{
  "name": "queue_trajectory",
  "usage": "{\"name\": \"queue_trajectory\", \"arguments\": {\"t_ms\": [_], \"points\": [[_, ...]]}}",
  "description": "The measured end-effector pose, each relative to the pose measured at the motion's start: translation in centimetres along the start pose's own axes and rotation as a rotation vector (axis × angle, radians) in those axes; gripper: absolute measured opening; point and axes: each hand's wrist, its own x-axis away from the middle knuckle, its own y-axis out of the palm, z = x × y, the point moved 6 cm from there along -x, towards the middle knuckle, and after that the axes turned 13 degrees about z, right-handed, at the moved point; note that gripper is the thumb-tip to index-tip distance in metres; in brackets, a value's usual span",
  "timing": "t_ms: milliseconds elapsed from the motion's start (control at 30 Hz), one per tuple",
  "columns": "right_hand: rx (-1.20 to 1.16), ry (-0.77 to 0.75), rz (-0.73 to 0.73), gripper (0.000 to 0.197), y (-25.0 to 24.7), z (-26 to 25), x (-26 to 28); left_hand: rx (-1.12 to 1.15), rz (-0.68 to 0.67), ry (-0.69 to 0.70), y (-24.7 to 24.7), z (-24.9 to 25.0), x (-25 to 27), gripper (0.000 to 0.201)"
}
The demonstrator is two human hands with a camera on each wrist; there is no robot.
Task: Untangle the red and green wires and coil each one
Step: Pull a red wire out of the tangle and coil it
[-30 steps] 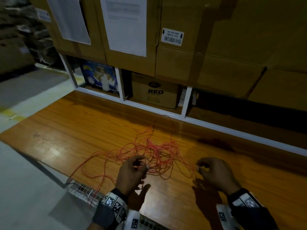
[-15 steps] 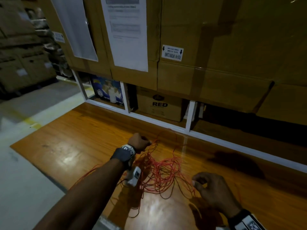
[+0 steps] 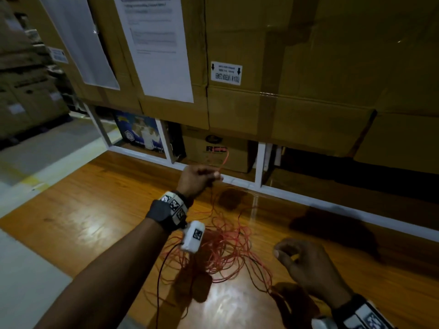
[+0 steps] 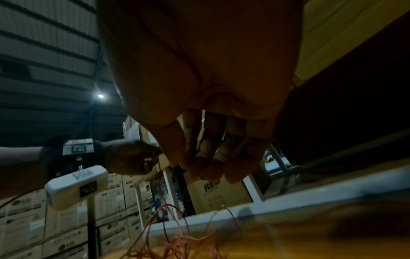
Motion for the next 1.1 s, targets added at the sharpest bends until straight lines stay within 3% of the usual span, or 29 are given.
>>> {"name": "queue_trajectory", "arguments": {"t_ms": [133, 233, 367, 433, 467, 533, 600, 700, 833, 933, 1033, 1100], "points": [[-0.064, -0.064, 0.087, 0.013, -2.5, -4.8, -2.2, 0.208, -0.013, 0.219, -2.0, 9.3, 0.4, 0.021], [-0.093, -0.066, 0.138, 0.026, -3.3, -7.4, -3.9, 0.287, -0.069, 0.310, -2.7, 13.1, 1.0, 0.019], [-0.164, -0.171, 0.403, 0.058, -5.7, -11.0, -5.0, 0.019, -0.259, 0.475, 0.0, 13.1, 4.0, 0.017], [-0.042, -0.317, 0.537, 0.074, -7.3, -12.9, -4.7, -0.078, -0.397, 0.534, 1.8, 11.8, 6.2, 0.018], [0.084, -0.407, 0.536, 0.074, -7.6, -13.8, -4.7, -0.095, -0.440, 0.552, 2.4, 11.2, 7.3, 0.022], [0.311, -0.508, 0.427, 0.056, -7.1, -14.4, -4.9, -0.048, -0.466, 0.535, 3.0, 10.5, 8.6, 0.025], [0.354, -0.466, 0.282, 0.036, -6.4, -13.5, -5.0, 0.018, -0.438, 0.504, 2.9, 9.8, 9.3, 0.022], [0.411, -0.467, 0.246, 0.022, -7.0, -12.7, -3.8, 0.075, -0.375, 0.464, 2.3, 8.2, 9.5, 0.008], [0.272, -0.305, 0.478, 0.017, -12.8, -11.3, -2.7, 0.072, -0.417, 0.412, 1.7, 4.1, 9.4, 0.010], [0.209, -0.205, 0.691, 0.027, -18.6, -8.5, -1.4, 0.012, -0.367, 0.367, 0.7, 0.2, 8.6, 0.019], [0.287, -0.082, 0.685, 0.025, -22.3, -2.3, 0.2, -0.055, -0.326, 0.332, -0.2, -2.2, 8.2, 0.019], [0.418, -0.057, 0.696, 0.035, -22.5, -0.1, 2.0, -0.057, -0.293, 0.308, -0.2, -2.0, 7.9, 0.016]]}}
